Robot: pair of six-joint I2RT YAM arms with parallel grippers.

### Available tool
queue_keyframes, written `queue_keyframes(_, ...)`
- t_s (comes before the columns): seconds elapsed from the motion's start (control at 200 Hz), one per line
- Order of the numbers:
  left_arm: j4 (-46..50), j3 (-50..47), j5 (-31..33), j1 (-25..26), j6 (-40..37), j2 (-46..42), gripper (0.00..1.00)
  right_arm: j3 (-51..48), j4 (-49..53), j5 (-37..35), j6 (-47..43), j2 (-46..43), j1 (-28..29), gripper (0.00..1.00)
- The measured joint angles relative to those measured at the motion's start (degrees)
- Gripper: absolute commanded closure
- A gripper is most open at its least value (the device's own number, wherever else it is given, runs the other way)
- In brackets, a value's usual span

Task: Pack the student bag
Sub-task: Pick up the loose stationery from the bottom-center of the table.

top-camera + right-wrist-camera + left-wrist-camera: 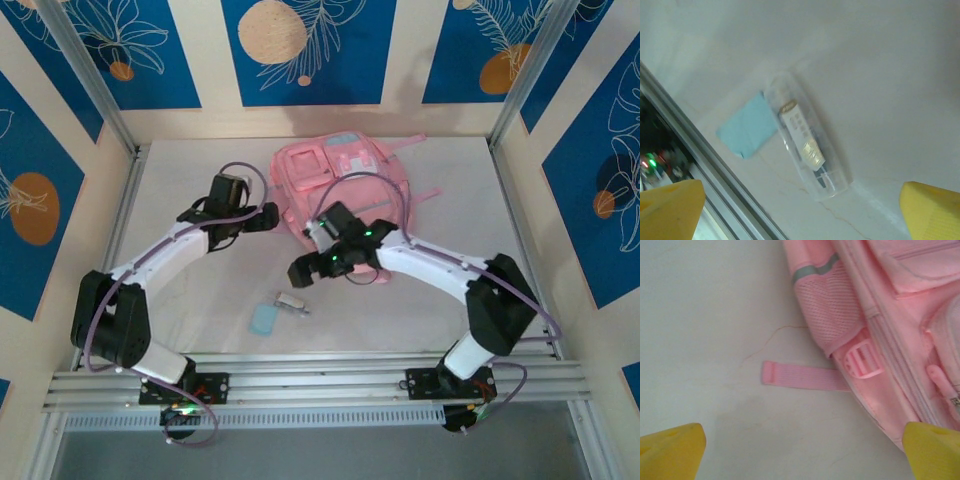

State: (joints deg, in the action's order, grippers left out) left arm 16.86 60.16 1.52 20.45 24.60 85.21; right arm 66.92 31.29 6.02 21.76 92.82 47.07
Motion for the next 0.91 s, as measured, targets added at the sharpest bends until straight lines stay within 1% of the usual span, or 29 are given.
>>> queue_keyframes(0.055,0.04,-0.9,-1.27,-1.55,1.16,-0.46,0.0,1.33,1.01,-1.01,-2.12,2.71,2.27,0.01)
queue_keyframes(0.18,-0.83,-3.76,-6.45,-6.75,5.31,-1.9,0.0,3.89,2.4,-4.5,-6.4,8.22,6.95,0.0)
queue_keyframes(0.26,-1.22,-5.95,-8.13,-8.7,6.88,-3.1,0.0,5.4,2.73,-7.32,-8.48,10.99,9.03,0.01)
queue_keyframes(0.345,-1.4,-8.0,-8.59,-9.18,7.48,-4.92,0.0,6.84,2.86,-10.21,-10.6,13.42,10.69,0.02)
queue_keyframes(0.43,-1.27,-9.2,-8.63,-9.18,7.48,-6.78,0.0,8.02,2.73,-12.87,-12.66,15.8,11.58,0.07)
queue_keyframes(0.535,-1.2,-9.79,-8.7,-9.2,7.37,-8.7,0.0,8.74,1.79,-15.63,-14.73,18.49,12.33,0.09)
queue_keyframes(0.58,-1.18,-9.88,-8.79,-9.2,7.15,-9.25,0.0,8.74,1.36,-16.65,-15.65,19.5,12.59,0.14)
queue_keyframes(0.615,-1.11,-9.99,-8.83,-9.33,6.95,-9.64,0.0,8.76,1.09,-17.84,-16.26,20.06,12.83,0.21)
queue_keyframes(0.655,-1.03,-10.12,-8.98,-9.49,6.78,-9.97,0.0,8.9,1.2,-19.21,-16.57,20.26,13.0,0.33)
queue_keyframes(0.68,-1.03,-10.19,-9.05,-9.53,6.71,-10.08,0.0,8.92,1.01,-19.58,-17.22,20.26,13.16,0.38)
queue_keyframes(0.775,-1.01,-10.23,-10.01,-9.75,6.54,-10.16,0.0,8.94,0.0,-20.92,-17.81,20.57,13.33,0.52)
queue_keyframes(0.82,-1.01,-10.23,-10.58,-9.81,6.54,-10.16,0.0,8.94,-0.22,-21.49,-17.55,20.59,13.35,0.56)
queue_keyframes(0.905,-1.05,-10.23,-11.87,-9.84,6.56,-10.14,0.0,8.81,-1.07,-21.55,-17.7,20.5,13.38,0.57)
